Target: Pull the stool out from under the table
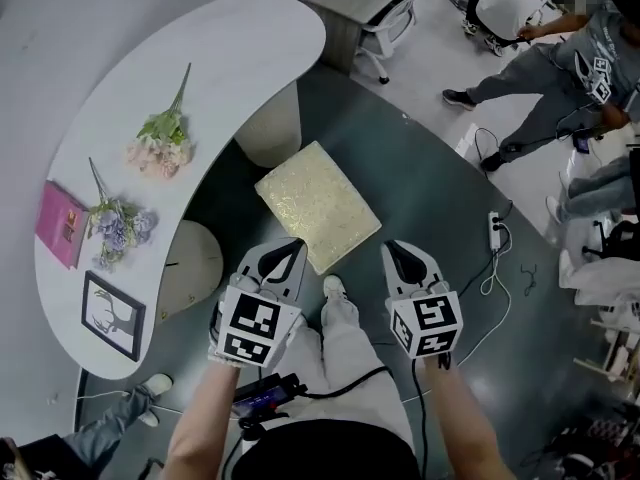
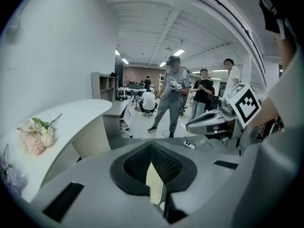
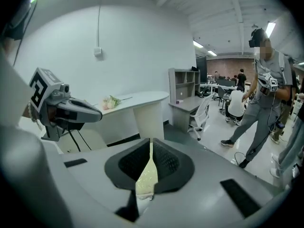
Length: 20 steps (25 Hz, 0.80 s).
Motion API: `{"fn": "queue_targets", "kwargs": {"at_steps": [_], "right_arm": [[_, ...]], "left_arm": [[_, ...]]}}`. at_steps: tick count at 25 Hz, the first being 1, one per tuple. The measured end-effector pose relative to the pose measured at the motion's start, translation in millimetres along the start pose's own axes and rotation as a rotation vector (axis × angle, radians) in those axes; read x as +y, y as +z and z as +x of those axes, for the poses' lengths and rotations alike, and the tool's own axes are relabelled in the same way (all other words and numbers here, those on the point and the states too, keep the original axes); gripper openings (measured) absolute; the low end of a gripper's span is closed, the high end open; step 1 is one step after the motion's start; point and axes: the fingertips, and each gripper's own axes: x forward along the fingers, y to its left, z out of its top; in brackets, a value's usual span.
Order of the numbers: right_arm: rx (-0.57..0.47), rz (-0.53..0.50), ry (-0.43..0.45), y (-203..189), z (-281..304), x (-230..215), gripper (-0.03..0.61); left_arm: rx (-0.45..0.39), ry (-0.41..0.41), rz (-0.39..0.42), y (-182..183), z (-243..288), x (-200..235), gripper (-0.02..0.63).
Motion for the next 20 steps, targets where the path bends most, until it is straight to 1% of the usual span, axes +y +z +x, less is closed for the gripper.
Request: {"fn": "queue_targets", "kwargs": {"at_steps": [7,10,15,20], "right_arm": [[-0.098,-0.053,-0.021,55,-50,18,0.044],[-0.127,-0.056,-0.03,69,-70,24,0.044],[-0.164,-0.054,-0.034,86,-91,37,0.044],[-0.19,-0.063,-0.026,99,-103,48,0.044]], "left_arm": [[-0.109,0.036,0.008,57,-52,6,0.017],[-0.145,0.042,0.022,75,-71,3,0.017],[-0.186,0.067,0.046,91,-97,7,0.017],[-0.206,0.091,0.031,95,-118,12,0.017]]}}
